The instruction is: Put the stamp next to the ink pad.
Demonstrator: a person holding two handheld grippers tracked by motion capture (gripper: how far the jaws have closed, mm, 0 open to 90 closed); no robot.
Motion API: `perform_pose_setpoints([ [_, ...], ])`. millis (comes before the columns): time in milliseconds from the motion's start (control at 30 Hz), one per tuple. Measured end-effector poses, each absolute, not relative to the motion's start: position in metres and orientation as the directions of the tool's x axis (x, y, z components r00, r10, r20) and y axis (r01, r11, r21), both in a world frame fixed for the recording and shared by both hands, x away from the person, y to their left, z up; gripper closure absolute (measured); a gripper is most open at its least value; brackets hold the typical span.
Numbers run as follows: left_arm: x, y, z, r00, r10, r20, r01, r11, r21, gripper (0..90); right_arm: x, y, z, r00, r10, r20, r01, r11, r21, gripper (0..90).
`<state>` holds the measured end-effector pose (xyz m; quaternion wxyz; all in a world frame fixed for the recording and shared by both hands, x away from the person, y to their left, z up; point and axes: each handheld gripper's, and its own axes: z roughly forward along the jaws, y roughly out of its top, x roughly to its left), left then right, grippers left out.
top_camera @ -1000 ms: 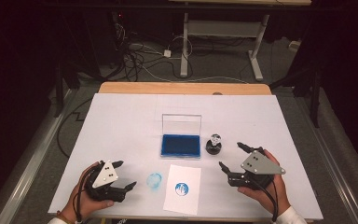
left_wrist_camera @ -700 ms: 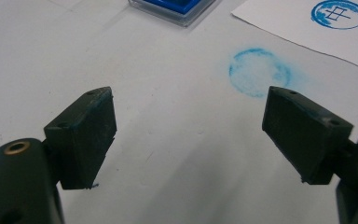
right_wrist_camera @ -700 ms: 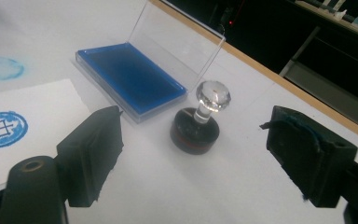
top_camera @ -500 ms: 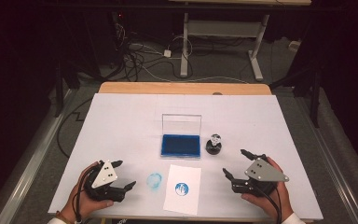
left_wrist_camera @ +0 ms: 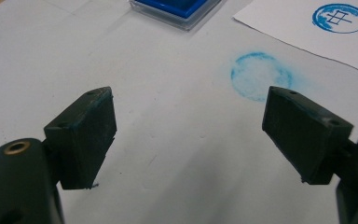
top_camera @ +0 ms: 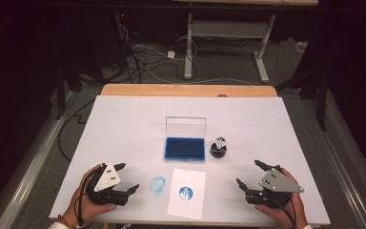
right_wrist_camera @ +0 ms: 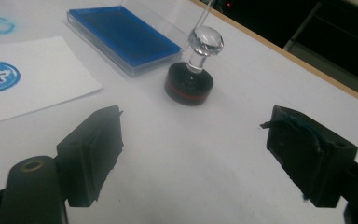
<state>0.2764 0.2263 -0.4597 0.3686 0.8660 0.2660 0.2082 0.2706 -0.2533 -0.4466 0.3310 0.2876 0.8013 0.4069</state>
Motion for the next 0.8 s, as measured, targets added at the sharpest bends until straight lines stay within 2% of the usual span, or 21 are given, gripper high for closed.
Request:
perform_pose_setpoints([
  [533, 0.274, 0.227, -0.457, 0.768, 0.618, 0.172, 0.3, -0.583, 0.755, 17.0, 0.266, -0.274, -0.459, -0.591, 0.763, -0.26, 0.267, 0.49, 0.83, 18.7],
  [800, 0.272, 0.225, -0.458, 0.774, 0.606, 0.183, 0.293, -0.599, 0.745, 17.0, 0.264, -0.272, -0.458, -0.591, 0.766, -0.252, 0.254, 0.473, 0.843, 16.1],
])
